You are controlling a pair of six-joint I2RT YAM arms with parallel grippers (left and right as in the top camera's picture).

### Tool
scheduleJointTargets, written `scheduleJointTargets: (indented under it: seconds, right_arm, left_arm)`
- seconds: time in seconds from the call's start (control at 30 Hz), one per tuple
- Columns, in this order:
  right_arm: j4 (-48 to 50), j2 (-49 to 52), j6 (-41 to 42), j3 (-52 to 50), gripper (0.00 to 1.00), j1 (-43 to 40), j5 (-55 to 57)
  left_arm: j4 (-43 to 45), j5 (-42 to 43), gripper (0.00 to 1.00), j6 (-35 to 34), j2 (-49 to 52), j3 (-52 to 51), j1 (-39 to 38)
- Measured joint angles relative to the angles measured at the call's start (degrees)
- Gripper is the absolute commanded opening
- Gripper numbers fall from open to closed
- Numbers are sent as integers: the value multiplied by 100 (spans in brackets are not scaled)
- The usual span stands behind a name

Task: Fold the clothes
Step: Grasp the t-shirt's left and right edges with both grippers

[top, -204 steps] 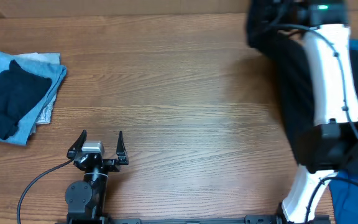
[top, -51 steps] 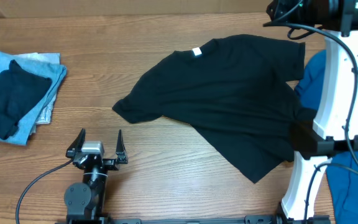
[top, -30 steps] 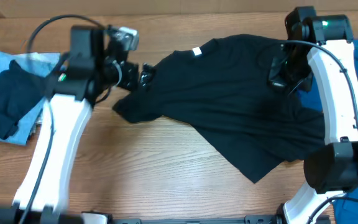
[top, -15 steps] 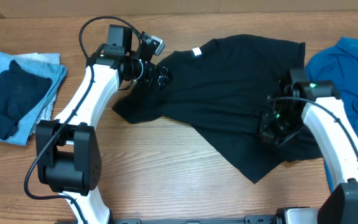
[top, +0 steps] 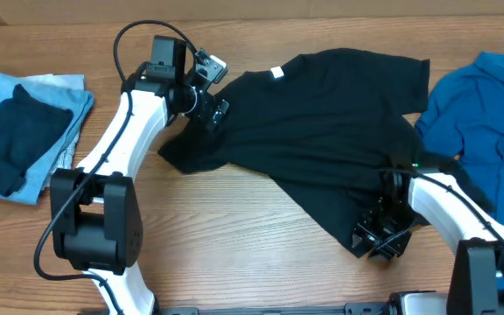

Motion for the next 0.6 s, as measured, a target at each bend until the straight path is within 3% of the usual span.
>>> scheduleJointTargets:
  seconds: [0.1,0.17,0.2,0.27,0.33,0.6]
  right_arm:
    - [570,-2,203,-190,54,0,2]
    - [944,-4,308,-385,53,0,-4]
    - [1008,-17,339,-433,48,0,-44]
    - [1084,-92,411,-494,22,-2,-87]
    - [1156,-96,422,-522,17,-2,-188]
    - [1331,-98,181,-535,14,-2,-363]
  left_arm:
    - [7,-109,100,2,0,0,55]
    - [9,-267,100,2,0,0,96]
    - [0,-299,100,2,0,0,122]
    - [-15,-365,100,0,0,0,133]
    - [-39,-389,100,-92,0,0,133]
    - [-1602,-1222,100,-2345,11,31,520]
